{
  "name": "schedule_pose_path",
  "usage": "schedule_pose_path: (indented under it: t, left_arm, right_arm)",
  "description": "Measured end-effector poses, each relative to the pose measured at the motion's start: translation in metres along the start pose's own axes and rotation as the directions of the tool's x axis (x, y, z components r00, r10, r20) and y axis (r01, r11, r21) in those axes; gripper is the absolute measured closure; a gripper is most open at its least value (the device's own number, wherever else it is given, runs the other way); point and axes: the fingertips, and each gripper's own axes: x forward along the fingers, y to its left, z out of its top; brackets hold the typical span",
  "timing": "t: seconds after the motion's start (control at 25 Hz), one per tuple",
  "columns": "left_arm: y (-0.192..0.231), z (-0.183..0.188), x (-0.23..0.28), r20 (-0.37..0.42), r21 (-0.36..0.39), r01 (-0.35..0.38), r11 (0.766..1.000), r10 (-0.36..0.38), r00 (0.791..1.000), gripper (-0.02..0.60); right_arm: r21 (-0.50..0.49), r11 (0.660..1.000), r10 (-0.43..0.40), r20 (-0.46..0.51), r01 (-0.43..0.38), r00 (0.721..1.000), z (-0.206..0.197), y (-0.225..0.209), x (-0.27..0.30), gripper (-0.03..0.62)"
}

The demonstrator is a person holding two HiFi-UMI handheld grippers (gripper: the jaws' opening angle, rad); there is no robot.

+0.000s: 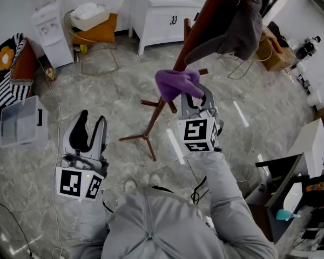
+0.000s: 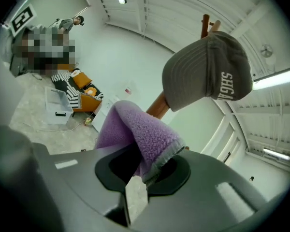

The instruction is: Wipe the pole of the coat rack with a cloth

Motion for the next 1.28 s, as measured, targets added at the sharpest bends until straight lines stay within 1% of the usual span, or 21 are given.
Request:
schedule_pose_path:
  t: [0.12,0.32,0.48,0.68,0.84,1.04,1.28]
  left_arm:
    - [-0.005,-0.002,0.003,0.001,-0.005,-0.002,1.000,0.002,1.000,0.376]
    - [-0.010,-0.006,0.006,0.003,-0.010,-0.007,1.000,0.007,1.000,0.376]
    - [-0.013,-0.008,0.008,-0.004,-0.013,-0.013,1.000,0.013,1.000,0.376]
    - [-0.015,-0.014,0.009,-0.015,-0.015,-0.019,1.000,0.018,1.000,0.376]
    - [-0.021,-0.015,0.009,-0.022,-0.010,-0.018,1.000,0.018,1.000,0.376]
    - [-0.023,-0.019,0.012,-0.042,-0.002,-0.012,1.000,0.011,0.999,0.377]
    - [-0.032,-0.026,0.020,-0.068,0.003,0.014,1.000,-0.014,0.998,0.376]
  right_arm:
    - [-0.046,0.997,0.059,-0.038,-0.060,0.998,-0.015,0.017,0.000,0.551]
    - [-0.035,0.984,0.170,-0.140,-0.176,0.976,-0.052,0.042,0.005,0.551]
    - [-0.040,0.977,0.203,-0.159,-0.212,0.966,-0.067,0.048,0.008,0.551]
    - [-0.037,0.973,0.218,-0.179,-0.228,0.959,-0.083,0.052,0.011,0.551]
    - [-0.018,0.971,0.231,-0.219,-0.240,0.948,-0.107,0.055,0.006,0.551]
    - [0.041,0.973,0.229,-0.242,-0.226,0.943,-0.128,0.059,0.001,0.552]
    - [0.115,0.973,0.223,-0.271,-0.198,0.936,-0.150,0.057,-0.010,0.551]
